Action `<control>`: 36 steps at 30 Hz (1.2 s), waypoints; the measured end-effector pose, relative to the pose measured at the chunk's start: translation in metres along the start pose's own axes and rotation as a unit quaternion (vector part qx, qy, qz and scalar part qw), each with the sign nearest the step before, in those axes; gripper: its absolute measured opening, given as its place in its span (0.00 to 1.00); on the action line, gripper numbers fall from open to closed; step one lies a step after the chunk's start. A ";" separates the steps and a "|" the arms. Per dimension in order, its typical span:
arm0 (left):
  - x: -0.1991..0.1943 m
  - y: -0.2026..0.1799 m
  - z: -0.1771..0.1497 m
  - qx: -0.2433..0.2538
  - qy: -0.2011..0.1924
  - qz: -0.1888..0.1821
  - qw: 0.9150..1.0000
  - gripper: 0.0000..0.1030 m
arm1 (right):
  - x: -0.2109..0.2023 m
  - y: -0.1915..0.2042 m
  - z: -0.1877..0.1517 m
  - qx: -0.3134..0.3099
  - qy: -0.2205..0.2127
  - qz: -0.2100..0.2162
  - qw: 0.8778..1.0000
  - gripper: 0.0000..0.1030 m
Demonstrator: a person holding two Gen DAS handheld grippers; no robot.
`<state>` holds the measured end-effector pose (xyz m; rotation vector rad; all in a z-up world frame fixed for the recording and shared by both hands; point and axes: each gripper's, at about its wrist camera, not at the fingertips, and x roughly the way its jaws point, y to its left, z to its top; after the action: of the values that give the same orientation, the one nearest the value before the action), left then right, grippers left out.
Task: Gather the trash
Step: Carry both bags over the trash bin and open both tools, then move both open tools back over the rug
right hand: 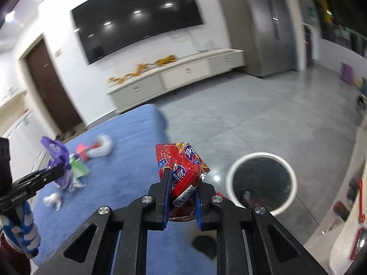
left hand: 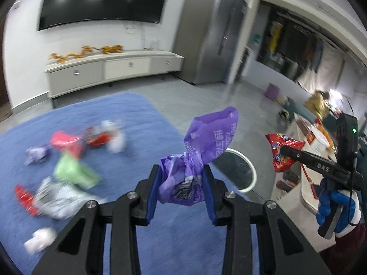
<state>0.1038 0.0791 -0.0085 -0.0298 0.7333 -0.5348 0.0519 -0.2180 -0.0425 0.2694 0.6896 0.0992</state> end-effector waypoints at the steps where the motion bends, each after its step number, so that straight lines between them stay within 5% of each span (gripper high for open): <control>1: 0.012 -0.008 0.006 0.007 0.008 -0.006 1.000 0.32 | 0.003 -0.014 0.001 0.014 0.000 -0.009 1.000 0.16; 13: 0.188 -0.105 0.064 0.039 0.103 -0.069 0.992 0.34 | 0.064 -0.146 0.004 0.118 0.026 -0.073 0.990 0.16; 24: 0.322 -0.156 0.075 0.031 0.168 -0.086 0.982 0.40 | 0.132 -0.213 0.002 0.157 0.069 -0.099 0.980 0.24; 27: 0.341 -0.158 0.074 0.015 0.177 -0.093 0.980 0.52 | 0.145 -0.222 0.001 0.163 0.074 -0.108 0.978 0.42; 36: 0.336 -0.161 0.073 0.011 0.157 -0.086 0.984 0.54 | 0.130 -0.219 0.003 0.153 0.069 -0.148 0.975 0.42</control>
<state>0.2843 -0.2315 -0.1319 0.0136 1.0393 -0.7218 0.1544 -0.4058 -0.1811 0.4537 0.8773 -0.2776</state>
